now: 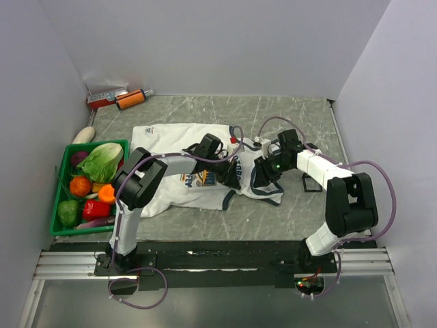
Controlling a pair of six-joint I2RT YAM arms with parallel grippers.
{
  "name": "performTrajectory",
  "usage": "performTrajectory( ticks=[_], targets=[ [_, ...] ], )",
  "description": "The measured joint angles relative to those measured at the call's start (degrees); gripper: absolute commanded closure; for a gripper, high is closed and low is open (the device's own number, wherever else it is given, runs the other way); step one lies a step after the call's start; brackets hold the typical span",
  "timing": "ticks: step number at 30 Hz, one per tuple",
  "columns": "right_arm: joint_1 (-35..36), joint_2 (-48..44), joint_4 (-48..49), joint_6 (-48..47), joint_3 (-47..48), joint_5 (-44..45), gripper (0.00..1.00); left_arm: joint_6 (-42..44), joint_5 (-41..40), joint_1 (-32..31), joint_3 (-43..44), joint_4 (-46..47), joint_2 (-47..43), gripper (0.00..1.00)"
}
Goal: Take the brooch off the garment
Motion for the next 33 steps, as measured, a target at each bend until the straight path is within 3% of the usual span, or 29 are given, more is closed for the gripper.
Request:
performTrajectory(
  ticks=[9, 14, 21, 22, 25, 26, 29, 33],
  targets=[
    [3.1, 0.0, 4.6, -0.5, -1.0, 0.5, 0.46, -4.1, 5.5, 1.9, 0.0, 3.2, 1.7, 0.99],
    [4.8, 0.2, 5.0, -0.2, -1.7, 0.3, 0.39, -5.5, 6.3, 2.1, 0.0, 3.7, 2.3, 0.99],
    [7.0, 0.7, 5.3, 0.7, -2.0, 1.9, 0.36, -8.4, 5.9, 2.5, -0.2, 6.2, 2.3, 0.99],
    [7.4, 1.0, 5.3, 1.0, -2.0, 2.2, 0.38, -8.7, 5.6, 2.6, -0.3, 6.3, 2.3, 0.99],
    [8.6, 2.1, 5.1, 1.5, -2.0, 3.6, 0.61, -9.6, 3.1, 2.7, -0.3, 5.9, 2.3, 0.99],
    [8.9, 2.5, 5.0, 1.8, -2.0, 4.2, 0.73, -9.9, 1.6, 2.7, -0.2, 5.5, 2.2, 0.99],
    [9.4, 4.7, 2.8, 2.9, -0.8, 5.3, 0.86, -10.3, -3.8, 2.6, 0.6, 1.5, 1.6, 0.99],
    [9.5, 8.8, -0.7, 5.0, 4.0, 3.8, 0.91, -10.3, -9.8, 1.9, 1.0, -1.0, -1.3, 0.99]
  ],
)
